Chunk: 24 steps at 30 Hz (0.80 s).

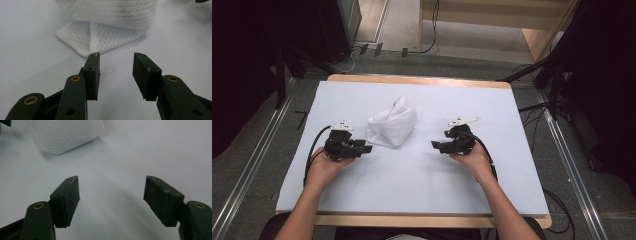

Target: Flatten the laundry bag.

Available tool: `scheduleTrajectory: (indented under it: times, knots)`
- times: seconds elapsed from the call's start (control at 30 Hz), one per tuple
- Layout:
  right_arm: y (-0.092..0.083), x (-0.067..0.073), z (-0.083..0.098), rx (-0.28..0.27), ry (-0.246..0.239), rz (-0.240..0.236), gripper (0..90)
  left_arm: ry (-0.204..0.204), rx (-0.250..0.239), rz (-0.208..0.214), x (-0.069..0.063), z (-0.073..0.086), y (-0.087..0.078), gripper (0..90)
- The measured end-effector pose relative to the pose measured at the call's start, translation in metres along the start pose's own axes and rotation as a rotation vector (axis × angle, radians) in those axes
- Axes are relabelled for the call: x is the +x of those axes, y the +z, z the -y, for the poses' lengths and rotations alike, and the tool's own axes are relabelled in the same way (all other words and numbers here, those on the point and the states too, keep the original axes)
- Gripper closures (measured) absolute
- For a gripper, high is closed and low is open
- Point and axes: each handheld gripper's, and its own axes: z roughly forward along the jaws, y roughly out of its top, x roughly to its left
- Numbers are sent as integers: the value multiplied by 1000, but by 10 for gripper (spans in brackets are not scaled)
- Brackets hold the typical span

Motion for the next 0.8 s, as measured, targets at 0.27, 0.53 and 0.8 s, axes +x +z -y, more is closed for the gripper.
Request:
scheduleTrajectory:
  times: [0.27, 0.53, 0.8]
  knots:
    - [-2, 4, -2, 9, -15, -22, 392, -11, -31, 41, -4, -4, -4, 549]
    - [-2, 1, -1, 59, -8, -7, 463, -50, -26, 58, -4, -8, -3, 462]
    - [-5, 5, -3, 36, -24, -13, 457, -40, -2, 55, -7, -6, -1, 460]
